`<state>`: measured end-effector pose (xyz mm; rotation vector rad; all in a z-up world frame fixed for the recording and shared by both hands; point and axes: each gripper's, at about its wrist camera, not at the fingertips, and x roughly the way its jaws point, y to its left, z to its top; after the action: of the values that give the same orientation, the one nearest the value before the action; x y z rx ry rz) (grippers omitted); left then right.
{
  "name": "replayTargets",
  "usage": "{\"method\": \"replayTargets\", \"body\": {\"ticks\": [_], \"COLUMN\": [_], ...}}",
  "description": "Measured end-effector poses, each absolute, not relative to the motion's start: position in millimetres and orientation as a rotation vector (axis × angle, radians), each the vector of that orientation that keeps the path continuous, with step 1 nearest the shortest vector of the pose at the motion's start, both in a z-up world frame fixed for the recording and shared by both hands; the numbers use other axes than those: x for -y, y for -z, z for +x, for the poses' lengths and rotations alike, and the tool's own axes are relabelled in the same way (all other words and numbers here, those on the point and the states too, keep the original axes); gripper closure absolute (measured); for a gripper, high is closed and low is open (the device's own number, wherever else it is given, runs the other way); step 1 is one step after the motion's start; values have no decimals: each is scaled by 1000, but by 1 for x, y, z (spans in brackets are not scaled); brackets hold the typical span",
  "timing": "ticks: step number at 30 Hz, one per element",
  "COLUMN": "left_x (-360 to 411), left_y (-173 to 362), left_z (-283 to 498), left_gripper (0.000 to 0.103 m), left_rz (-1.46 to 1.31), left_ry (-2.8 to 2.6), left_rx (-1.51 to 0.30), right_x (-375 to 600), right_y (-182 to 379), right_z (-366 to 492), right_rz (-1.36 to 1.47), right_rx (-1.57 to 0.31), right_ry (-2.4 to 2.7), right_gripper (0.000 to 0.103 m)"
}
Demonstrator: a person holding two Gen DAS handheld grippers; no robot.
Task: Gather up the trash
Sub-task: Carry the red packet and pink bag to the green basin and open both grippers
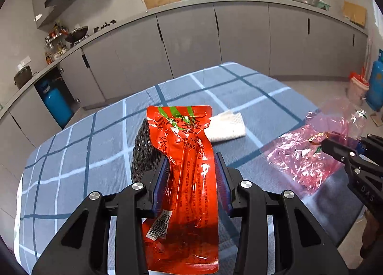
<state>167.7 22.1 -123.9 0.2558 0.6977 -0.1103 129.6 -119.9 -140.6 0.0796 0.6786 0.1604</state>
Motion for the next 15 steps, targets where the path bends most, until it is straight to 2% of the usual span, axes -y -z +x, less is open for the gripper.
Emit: {"method": "replayTargets", "body": {"ticks": [15], "left_x": [18], "left_y": [108], "left_z": [187], "left_gripper": [64], "left_rz": [282], "left_ry": [160], "left_rx": [-663], "right_x": [158], "right_y": [115], "right_z": [111], "right_rz": [117], "right_rx": [-604], "right_ry": [-94], "right_gripper": [84]}}
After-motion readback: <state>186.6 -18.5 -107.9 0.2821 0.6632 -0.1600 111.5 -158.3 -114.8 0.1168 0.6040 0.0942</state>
